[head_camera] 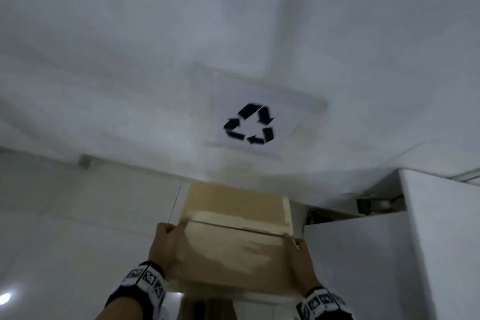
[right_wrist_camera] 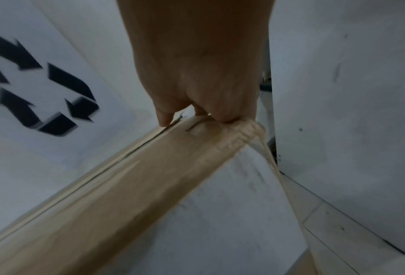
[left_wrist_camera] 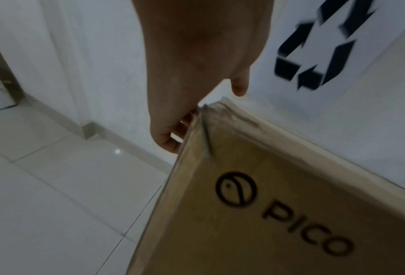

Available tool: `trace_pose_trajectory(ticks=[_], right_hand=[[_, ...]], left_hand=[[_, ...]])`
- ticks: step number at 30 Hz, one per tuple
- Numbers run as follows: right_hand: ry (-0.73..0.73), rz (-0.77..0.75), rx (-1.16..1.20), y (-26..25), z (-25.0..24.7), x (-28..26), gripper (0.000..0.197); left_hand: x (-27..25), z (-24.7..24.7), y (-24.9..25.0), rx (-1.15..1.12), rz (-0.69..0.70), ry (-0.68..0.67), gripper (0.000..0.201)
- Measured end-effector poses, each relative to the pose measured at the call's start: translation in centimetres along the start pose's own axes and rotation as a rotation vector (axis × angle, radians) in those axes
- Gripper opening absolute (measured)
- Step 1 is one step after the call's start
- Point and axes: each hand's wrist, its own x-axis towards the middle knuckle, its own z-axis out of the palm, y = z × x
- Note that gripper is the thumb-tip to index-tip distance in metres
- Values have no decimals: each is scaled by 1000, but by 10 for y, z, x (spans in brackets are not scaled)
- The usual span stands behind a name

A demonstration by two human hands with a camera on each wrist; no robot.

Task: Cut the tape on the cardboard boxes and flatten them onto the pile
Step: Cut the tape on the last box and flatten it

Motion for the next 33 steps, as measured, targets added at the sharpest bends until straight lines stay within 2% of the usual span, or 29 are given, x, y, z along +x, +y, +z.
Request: trace_pose_trajectory(ticks=[4, 7, 10, 14, 19, 21, 25, 28, 30, 33], right_hand=[[76, -69, 70, -10, -40, -59, 49], [174, -146, 158, -8, -69, -100, 48], [248, -194, 289, -3, -103, -137, 40], [339, -292, 375, 18, -155, -176, 62], [575, -326, 376, 44, -232, -227, 44], [633, -369, 434, 60, -265, -239, 38], [743, -406, 515, 97, -331, -259, 31], [760, -429, 586, 130, -377, -269, 25], [727, -455, 702, 152, -407, -273, 24], [615, -454, 913, 188, -457, -275, 31]], left_hand=[[-45, -7, 36, 119, 226, -86, 63], [-90, -5, 65, 148, 402, -133, 60], [-135, 7, 89, 184, 555, -201, 46], [-188, 36, 119, 238, 725, -303, 40], [-255, 91, 146, 323, 924, -441, 46], [-284, 120, 152, 367, 944, -482, 33], [-329, 190, 156, 411, 981, -531, 37], [-365, 247, 145, 321, 913, -634, 29], [-394, 286, 134, 291, 891, -684, 29], [-437, 340, 119, 229, 782, -781, 36]])
